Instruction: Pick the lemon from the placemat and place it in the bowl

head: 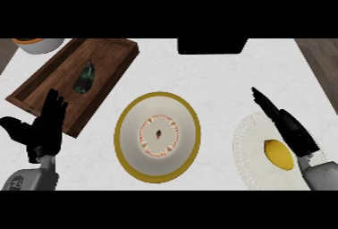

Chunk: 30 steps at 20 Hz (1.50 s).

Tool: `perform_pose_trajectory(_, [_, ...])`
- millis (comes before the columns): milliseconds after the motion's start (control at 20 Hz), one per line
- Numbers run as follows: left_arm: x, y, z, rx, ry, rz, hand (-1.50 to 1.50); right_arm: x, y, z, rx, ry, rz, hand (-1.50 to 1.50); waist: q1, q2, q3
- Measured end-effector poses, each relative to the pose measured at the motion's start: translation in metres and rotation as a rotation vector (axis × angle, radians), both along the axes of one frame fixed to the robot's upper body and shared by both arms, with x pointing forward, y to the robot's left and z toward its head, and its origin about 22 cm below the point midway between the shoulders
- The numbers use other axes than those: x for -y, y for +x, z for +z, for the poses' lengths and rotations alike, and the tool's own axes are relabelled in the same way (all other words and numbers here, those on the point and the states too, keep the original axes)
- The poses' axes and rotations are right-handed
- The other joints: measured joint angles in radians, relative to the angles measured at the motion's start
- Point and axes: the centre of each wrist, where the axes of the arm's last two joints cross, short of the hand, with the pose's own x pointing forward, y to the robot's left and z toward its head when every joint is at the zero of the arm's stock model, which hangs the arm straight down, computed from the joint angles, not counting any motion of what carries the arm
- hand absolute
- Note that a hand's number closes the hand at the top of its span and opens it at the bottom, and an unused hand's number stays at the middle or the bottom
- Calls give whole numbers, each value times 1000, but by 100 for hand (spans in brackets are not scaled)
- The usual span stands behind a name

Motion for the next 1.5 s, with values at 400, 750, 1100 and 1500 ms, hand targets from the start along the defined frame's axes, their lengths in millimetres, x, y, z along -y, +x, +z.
perform_pose_trajectory(400, [-13,20,49,204,147,-90,0,-63,-17,37,164,196,504,-150,10,-18,13])
perform_pose_trajectory(750, [-36,15,72,278,187,-124,0,-17,-80,26,440,237,513,-150,-14,-9,15])
perform_pose_trajectory(1100, [-43,15,79,291,188,-136,0,46,-107,71,558,-9,518,-150,-18,-5,13])
perform_pose_trajectory(1500, [-43,15,78,295,198,-140,0,90,-108,145,451,-425,523,-150,-19,-3,11])
